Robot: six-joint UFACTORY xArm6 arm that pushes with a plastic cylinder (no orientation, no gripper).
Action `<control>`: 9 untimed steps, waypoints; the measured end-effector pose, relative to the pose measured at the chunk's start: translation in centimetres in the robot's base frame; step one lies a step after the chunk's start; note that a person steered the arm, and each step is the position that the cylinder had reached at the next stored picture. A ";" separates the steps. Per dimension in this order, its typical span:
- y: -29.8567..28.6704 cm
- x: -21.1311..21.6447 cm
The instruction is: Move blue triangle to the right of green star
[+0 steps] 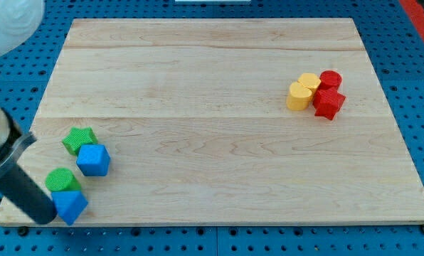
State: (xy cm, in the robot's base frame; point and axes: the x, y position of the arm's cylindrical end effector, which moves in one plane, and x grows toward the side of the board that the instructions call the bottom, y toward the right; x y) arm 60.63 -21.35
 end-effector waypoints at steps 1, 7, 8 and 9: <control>5.7 -0.7; 22.0 -4.2; 19.1 -4.6; 13.9 -6.2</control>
State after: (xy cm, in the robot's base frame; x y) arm 54.40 -7.40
